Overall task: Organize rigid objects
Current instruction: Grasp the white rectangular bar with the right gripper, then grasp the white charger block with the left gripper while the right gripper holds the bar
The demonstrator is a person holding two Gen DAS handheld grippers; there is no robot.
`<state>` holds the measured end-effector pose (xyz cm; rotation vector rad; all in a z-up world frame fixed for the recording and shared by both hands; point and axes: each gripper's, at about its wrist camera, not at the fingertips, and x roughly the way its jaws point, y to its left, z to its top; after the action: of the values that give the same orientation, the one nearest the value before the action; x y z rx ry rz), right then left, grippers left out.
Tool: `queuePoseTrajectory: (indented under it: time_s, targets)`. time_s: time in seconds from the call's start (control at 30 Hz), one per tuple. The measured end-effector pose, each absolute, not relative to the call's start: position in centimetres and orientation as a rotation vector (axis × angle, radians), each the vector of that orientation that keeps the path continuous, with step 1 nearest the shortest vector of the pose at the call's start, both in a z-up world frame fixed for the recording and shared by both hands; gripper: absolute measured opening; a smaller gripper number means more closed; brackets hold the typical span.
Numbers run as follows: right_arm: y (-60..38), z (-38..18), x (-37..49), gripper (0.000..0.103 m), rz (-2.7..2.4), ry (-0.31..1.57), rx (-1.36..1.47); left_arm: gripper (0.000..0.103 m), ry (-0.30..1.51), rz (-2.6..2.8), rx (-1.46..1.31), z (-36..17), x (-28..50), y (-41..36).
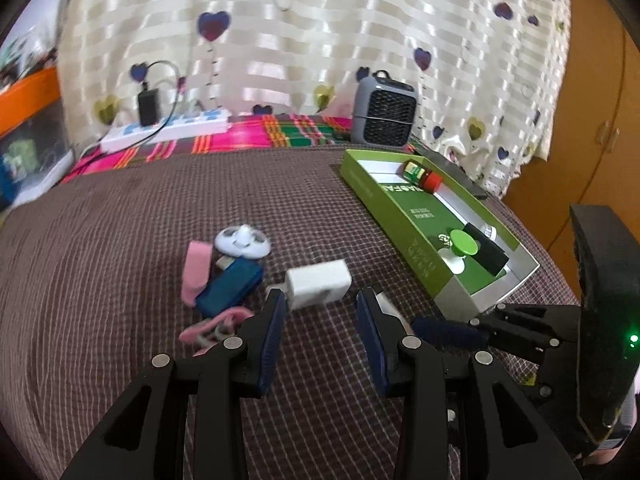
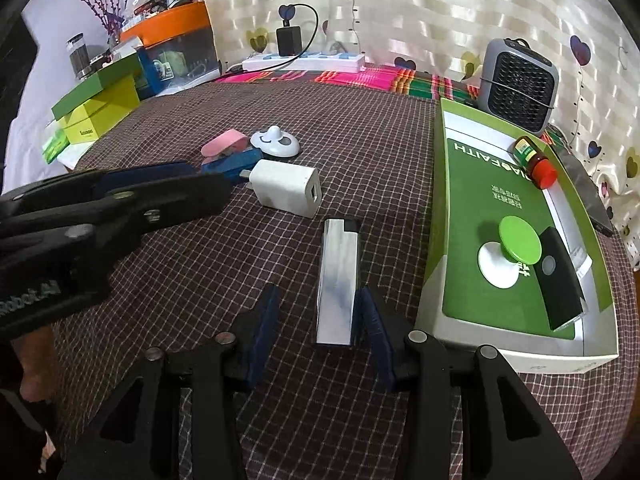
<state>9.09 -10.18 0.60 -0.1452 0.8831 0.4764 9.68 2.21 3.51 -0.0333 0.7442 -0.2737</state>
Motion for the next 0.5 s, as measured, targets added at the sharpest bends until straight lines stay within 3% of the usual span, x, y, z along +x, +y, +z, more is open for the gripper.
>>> queuePoseTrajectory:
  time_s: [0.03,0.1,0.5]
  targets:
    - [-10.3,0.6,9.1,0.028,0.472,0.882,-0.145,0.037,0.739,-0.282,-0.02,3.5,9.9,2.0]
    - [-10.5,0.6,9.1,0.025,0.469,0.882,-0.142,0.037,0.723,-0.292,0.005,3.6,10.5,1.6]
    - [-11.6,0.7,7.6,0.025,0.481,0.884,-0.132,0.042,0.762,-0.404,0.116,1.9,13.6,0.1]
